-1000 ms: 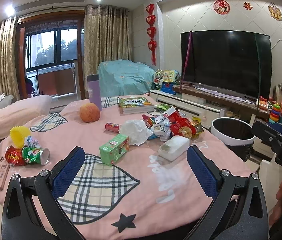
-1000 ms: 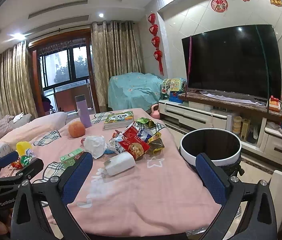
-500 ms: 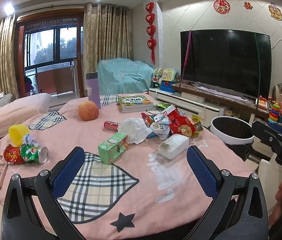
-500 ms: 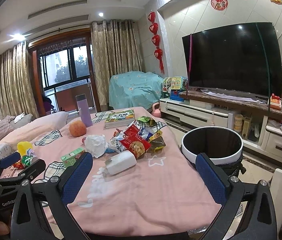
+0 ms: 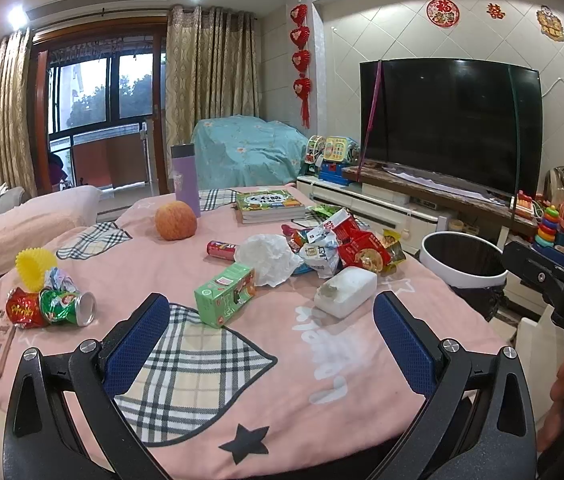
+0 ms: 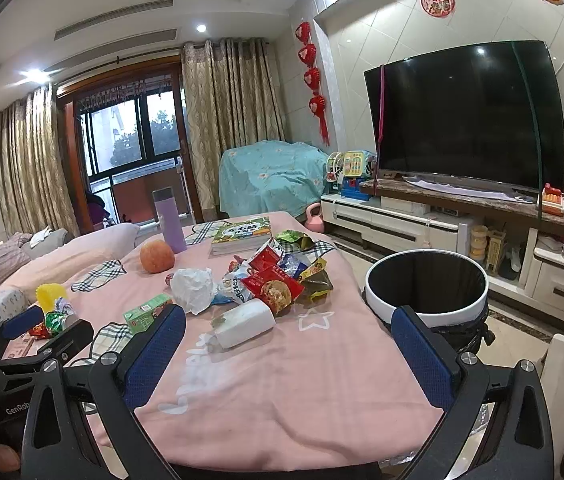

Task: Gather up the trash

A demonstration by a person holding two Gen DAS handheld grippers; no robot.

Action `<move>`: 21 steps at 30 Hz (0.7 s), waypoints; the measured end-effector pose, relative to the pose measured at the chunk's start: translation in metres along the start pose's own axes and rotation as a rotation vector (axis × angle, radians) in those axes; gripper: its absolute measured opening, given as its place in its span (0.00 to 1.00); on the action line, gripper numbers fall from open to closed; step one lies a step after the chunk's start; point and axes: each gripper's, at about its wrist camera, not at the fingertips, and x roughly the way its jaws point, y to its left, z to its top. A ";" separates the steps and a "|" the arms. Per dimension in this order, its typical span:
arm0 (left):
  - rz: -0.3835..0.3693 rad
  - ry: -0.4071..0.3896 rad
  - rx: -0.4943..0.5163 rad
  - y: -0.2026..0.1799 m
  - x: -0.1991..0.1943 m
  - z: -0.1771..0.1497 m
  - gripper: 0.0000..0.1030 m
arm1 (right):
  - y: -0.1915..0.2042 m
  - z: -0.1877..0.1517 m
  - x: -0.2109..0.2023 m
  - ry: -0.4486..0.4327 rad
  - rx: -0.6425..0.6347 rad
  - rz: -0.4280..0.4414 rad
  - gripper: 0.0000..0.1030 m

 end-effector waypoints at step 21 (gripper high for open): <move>0.002 0.019 -0.011 0.006 0.006 -0.007 1.00 | 0.001 -0.006 0.004 0.018 0.014 0.009 1.00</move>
